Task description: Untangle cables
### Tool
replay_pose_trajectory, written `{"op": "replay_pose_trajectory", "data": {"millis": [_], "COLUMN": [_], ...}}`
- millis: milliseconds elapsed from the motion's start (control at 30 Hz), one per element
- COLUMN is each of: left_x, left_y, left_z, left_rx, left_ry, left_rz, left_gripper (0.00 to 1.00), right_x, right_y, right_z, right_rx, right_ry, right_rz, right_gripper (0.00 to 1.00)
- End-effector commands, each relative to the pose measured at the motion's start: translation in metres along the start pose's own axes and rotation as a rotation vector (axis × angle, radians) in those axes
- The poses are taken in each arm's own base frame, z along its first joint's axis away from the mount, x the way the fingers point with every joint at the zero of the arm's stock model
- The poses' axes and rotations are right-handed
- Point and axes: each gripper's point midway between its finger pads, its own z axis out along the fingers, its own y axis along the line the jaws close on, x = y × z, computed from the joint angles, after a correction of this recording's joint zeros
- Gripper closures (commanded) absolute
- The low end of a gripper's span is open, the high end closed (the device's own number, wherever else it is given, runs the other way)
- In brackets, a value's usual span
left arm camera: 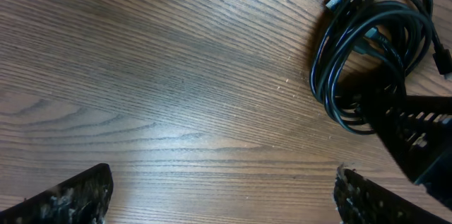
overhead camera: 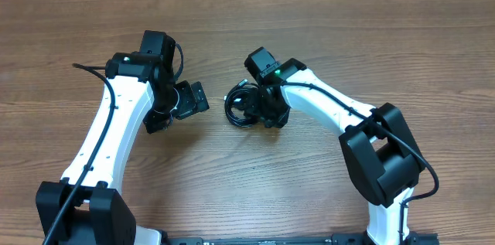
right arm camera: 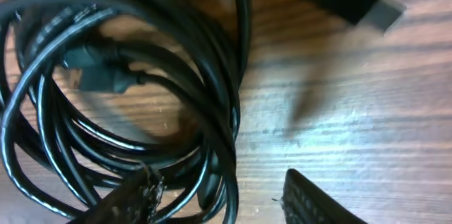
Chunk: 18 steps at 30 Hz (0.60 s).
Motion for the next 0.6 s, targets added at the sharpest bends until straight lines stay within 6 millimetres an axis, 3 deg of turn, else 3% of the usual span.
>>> {"op": "replay_pose_trajectory", "data": {"millis": [0,200,333,433,567], "left_x": [-0.007,-0.007,-0.008,-0.008,-0.008], "left_y": [-0.001,-0.001,-0.001,-0.001,-0.001], "left_z": [-0.003,-0.003,-0.003,-0.003,-0.003], "left_rx": [-0.004,-0.004,-0.003,-0.002,-0.002], "left_ry": [-0.021,-0.021,-0.024,-0.024,-0.024], "left_rz": [-0.013,-0.013,-0.013,-0.013,-0.013], "left_gripper": [0.0,0.0,0.0,0.0,0.0], "right_x": [0.003,0.004,0.006,0.009,0.002], "right_y": [-0.001,-0.002,-0.002,0.007,0.017], "right_z": [0.001,0.001,0.0,-0.006,-0.031], "right_rx": [0.002,0.009,0.007,-0.033,-0.07], "right_ry": [0.012,0.017,0.026,0.06,0.052], "right_rz": [0.008,0.01,0.011,-0.005,-0.042], "right_gripper": [0.47,0.68,0.96,0.96,0.96]}}
